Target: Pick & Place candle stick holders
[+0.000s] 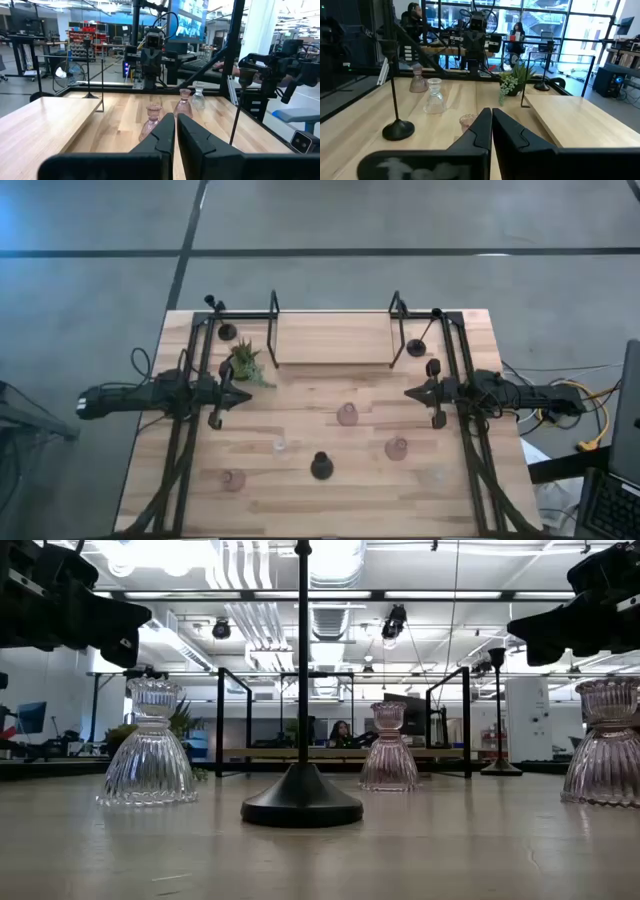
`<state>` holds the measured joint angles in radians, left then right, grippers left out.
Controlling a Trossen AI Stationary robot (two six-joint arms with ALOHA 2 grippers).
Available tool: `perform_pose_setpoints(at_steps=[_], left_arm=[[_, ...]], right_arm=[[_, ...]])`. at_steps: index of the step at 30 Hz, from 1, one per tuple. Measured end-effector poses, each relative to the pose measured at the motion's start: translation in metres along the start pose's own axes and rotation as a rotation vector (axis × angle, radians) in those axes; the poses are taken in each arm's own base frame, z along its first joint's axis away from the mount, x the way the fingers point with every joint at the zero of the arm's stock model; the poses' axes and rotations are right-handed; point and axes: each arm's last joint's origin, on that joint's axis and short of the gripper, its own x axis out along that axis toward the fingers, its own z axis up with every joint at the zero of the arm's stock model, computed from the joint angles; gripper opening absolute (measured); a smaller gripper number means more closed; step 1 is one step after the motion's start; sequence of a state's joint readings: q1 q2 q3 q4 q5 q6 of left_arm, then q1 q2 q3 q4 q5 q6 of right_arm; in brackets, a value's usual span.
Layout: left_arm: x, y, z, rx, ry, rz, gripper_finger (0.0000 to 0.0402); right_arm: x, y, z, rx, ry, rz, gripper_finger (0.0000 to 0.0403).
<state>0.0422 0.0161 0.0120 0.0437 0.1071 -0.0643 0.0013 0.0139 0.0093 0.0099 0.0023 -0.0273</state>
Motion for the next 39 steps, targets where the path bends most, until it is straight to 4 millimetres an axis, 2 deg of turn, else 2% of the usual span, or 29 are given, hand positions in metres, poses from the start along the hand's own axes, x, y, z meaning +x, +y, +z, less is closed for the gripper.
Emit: perform_pose_setpoints(at_steps=[29,39], left_arm=[[0.0000,0.0000,0.0000,0.000,0.000,0.000,0.0023],[0.0000,0.0000,0.0000,0.000,0.000,0.000,0.0023]], right_arm=[[0.0000,0.0000,0.0000,-0.006,0.000,-0.001,0.0008],[-0.0003,-0.0042,0.0022,-0.404,0.009,-0.146,0.0008]])
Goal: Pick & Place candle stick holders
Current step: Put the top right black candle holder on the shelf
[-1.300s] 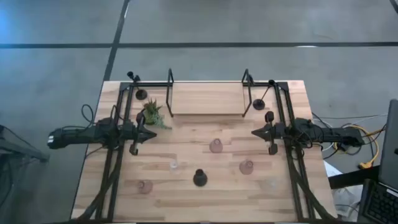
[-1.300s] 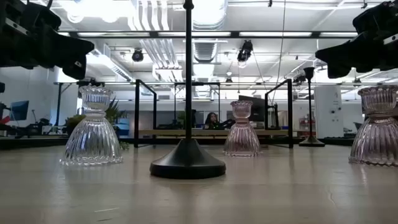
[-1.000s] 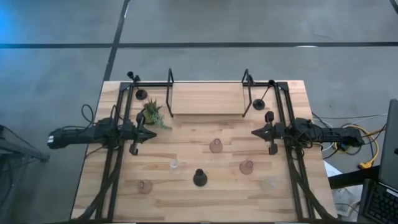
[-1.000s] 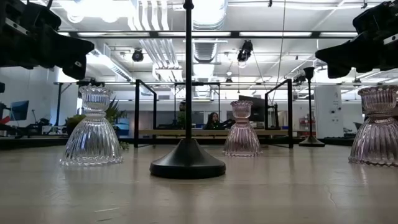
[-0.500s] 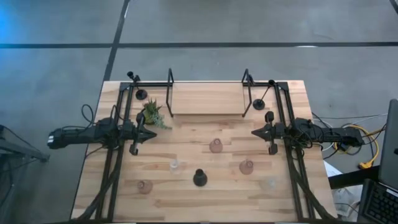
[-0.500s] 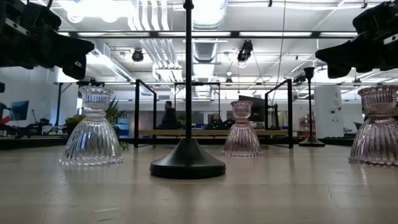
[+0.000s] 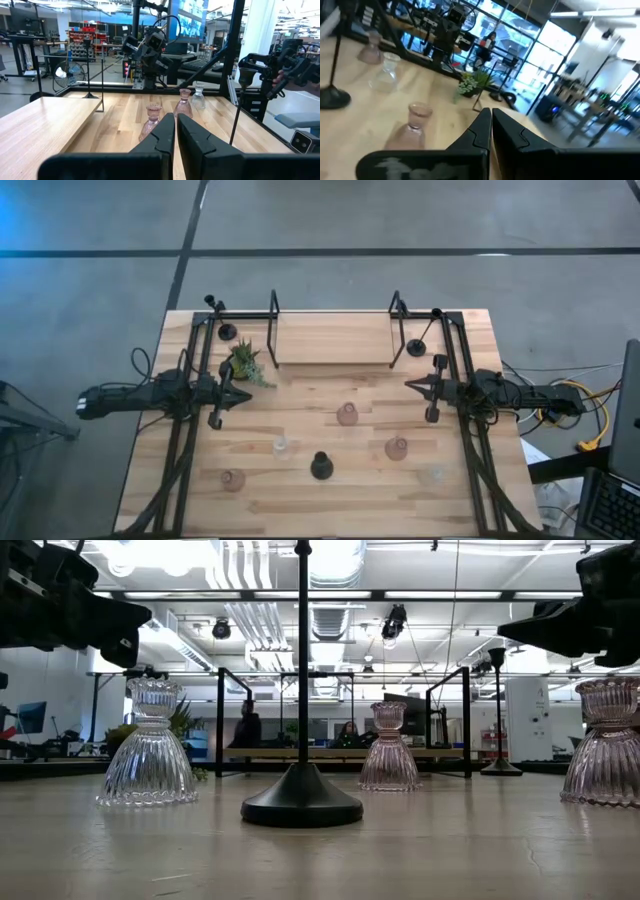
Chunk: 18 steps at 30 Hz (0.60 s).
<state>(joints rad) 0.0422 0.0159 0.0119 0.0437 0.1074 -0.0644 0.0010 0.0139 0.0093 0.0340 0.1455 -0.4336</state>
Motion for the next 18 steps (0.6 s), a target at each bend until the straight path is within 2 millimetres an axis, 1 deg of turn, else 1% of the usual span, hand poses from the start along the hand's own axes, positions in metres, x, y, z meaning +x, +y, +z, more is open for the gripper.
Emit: perform_pose_setpoints(at_steps=[3,5,6,9,10,12,15,18], left_arm=[[0.000,0.000,0.000,0.000,0.000,0.000,0.0023],[0.000,0.000,0.000,0.000,0.000,0.000,0.0023],[0.000,0.000,0.000,0.000,0.000,0.000,0.0023],[0.000,0.000,0.000,0.000,0.000,0.000,0.0023],[0.000,0.000,0.000,0.000,0.000,0.000,0.0023],[0.000,0.000,0.000,0.000,0.000,0.000,0.0023],[0.000,0.000,0.000,0.000,0.001,0.000,0.0023],[0.000,0.000,0.000,0.000,0.000,0.000,0.0023]], right_arm=[[0.000,0.000,0.000,-0.014,-0.002,-0.002,0.0008],[0.000,-0.002,0.004,0.037,-0.039,-0.014,0.0008],[0.000,-0.003,0.008,0.104,-0.086,-0.017,0.0008],[-0.004,-0.011,0.026,0.426,-0.302,-0.028,0.0008],[-0.007,-0.015,0.032,0.509,-0.380,-0.034,0.0008],[-0.014,-0.022,0.046,0.601,-0.554,-0.044,0.0008],[-0.028,-0.031,0.061,0.604,-0.790,-0.093,0.0008],[-0.040,-0.036,0.070,0.549,-0.951,-0.106,0.0008]])
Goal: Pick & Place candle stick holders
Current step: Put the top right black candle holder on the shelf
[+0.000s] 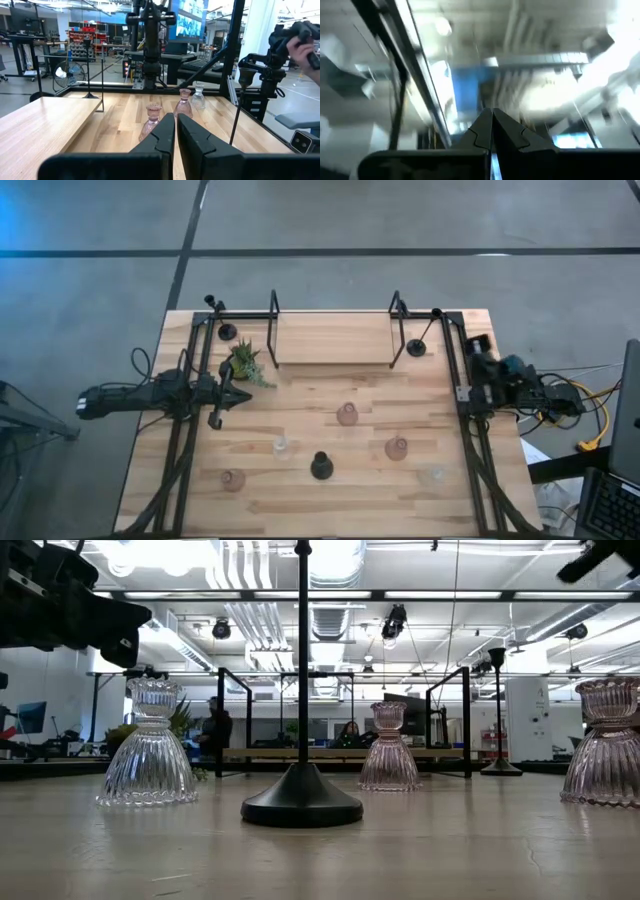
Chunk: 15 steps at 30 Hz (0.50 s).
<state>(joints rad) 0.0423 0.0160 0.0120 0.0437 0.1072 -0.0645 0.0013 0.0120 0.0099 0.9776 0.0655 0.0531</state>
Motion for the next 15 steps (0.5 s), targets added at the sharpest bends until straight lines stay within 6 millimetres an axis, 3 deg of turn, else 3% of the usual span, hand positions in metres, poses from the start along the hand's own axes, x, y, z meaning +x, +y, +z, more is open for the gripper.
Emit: perform_pose_setpoints(at_steps=[7,15], left_arm=[[0.000,0.000,0.000,0.000,0.000,0.000,0.0023],[0.000,0.000,0.000,0.000,0.000,0.000,0.0023]], right_arm=[[0.013,0.010,0.023,-0.140,-0.092,0.273,0.0008],[0.046,0.017,0.049,-0.045,-0.080,0.386,0.0008]])
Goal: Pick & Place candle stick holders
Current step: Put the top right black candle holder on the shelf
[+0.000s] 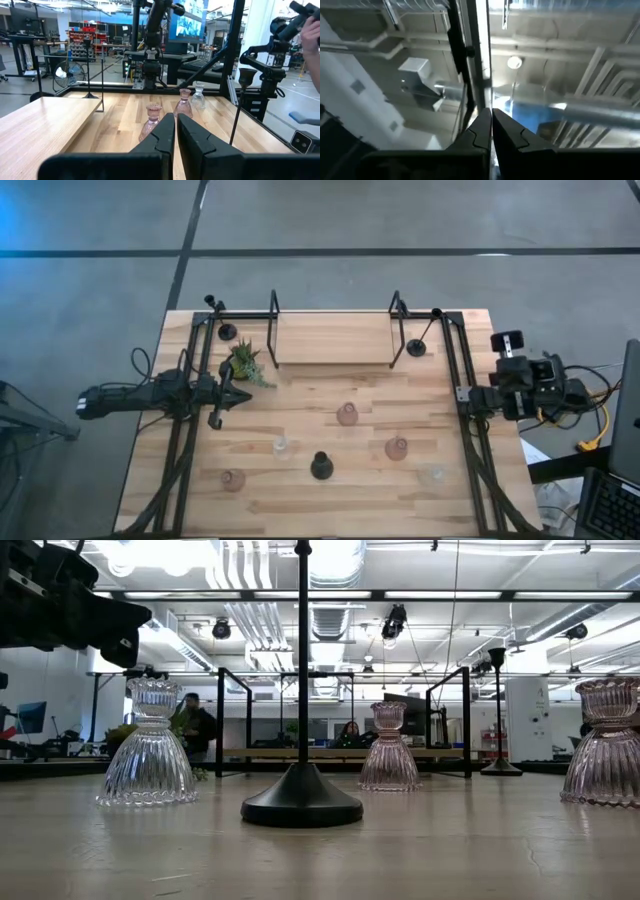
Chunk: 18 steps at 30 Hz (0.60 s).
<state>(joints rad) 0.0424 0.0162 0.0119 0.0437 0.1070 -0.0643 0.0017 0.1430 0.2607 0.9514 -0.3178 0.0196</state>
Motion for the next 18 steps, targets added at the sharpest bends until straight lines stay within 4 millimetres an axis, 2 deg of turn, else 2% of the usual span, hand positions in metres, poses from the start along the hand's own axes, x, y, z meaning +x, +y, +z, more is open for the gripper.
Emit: perform_pose_setpoints(at_steps=[6,11,14,18], left_arm=[[0.000,0.000,0.000,0.000,0.001,-0.001,0.0023],[0.000,0.000,0.000,0.000,0.001,0.000,0.0023],[0.000,0.000,0.000,0.000,0.000,0.000,0.0023],[0.000,0.000,0.000,0.000,0.001,-0.001,0.0023]], right_arm=[[0.042,-0.013,-0.017,-0.006,0.390,0.050,0.0008],[0.078,-0.025,-0.015,0.093,0.680,0.068,0.0008],[0.087,-0.027,-0.014,0.187,0.881,0.126,0.0008],[0.086,-0.030,-0.020,0.351,1.107,-0.078,0.0008]])
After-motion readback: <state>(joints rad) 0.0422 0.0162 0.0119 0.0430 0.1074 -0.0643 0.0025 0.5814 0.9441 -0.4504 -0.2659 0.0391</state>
